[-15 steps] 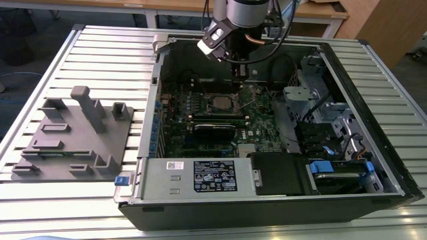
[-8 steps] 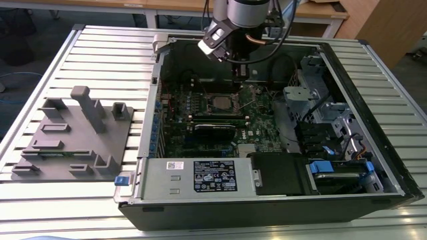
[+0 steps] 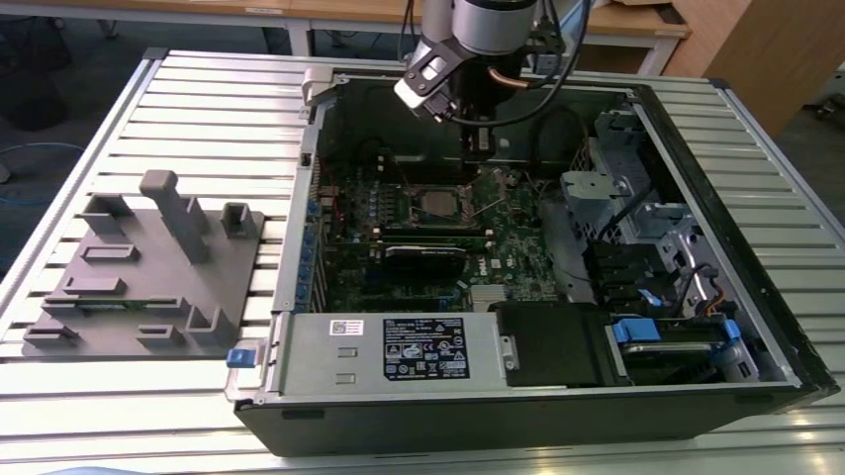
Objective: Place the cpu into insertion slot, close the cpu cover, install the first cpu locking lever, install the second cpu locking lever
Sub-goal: 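Close the cpu cover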
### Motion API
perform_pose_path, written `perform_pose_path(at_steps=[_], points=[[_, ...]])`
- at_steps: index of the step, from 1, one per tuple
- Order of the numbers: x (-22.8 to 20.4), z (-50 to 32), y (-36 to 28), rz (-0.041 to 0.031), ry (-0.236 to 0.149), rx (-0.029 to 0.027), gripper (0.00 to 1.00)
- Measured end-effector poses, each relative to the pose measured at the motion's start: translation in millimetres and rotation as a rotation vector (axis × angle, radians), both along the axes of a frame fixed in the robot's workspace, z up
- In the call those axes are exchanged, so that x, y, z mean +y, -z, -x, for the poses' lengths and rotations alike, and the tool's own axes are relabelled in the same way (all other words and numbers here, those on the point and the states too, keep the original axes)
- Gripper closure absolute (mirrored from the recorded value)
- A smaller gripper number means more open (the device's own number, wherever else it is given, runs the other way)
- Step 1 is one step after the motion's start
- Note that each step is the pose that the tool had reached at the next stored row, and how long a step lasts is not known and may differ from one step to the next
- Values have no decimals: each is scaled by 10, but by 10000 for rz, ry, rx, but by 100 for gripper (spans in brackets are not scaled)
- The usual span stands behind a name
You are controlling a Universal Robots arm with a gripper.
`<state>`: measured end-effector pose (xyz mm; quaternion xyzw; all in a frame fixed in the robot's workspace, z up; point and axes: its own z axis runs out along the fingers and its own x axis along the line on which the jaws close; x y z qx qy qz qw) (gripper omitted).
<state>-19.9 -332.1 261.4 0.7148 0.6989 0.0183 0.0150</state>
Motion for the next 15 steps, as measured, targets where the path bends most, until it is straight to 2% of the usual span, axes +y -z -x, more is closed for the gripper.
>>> perform_pose_path(at_steps=[15], points=[[2,-35,4,0,0,0,90]])
